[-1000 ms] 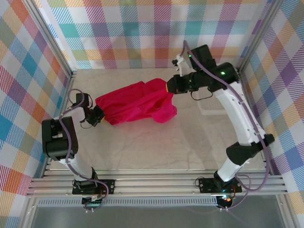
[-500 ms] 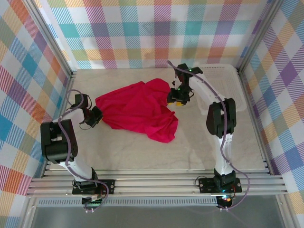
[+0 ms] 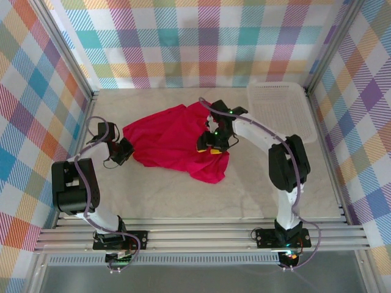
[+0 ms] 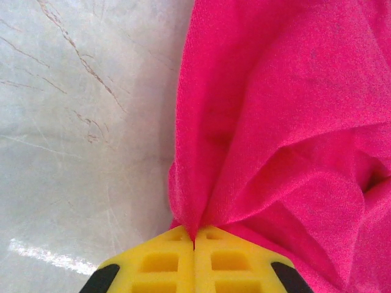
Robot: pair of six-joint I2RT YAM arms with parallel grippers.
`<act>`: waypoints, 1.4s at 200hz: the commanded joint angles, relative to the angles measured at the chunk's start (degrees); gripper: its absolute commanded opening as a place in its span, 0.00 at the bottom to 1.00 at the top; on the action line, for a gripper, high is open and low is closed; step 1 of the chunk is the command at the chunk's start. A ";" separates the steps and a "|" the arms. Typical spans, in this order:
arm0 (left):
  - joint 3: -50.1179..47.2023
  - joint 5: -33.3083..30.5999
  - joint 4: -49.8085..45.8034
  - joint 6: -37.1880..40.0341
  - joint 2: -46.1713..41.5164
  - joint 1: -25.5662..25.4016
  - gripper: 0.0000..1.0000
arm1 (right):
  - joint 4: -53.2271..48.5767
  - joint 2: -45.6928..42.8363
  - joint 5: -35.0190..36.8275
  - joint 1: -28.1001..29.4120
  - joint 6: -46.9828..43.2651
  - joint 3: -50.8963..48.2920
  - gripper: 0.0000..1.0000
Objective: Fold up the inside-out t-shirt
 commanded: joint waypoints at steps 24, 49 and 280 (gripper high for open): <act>-0.20 -0.63 -0.83 0.50 -2.14 -0.38 0.00 | 5.89 7.30 -1.26 2.26 3.65 0.41 0.50; 0.12 -0.87 -1.43 0.60 -2.53 -0.36 0.00 | 5.89 10.05 -2.54 2.44 4.00 1.74 0.25; -1.54 0.22 -1.80 -0.29 -4.88 6.66 0.00 | -0.50 -14.44 9.54 4.16 0.76 -0.56 0.50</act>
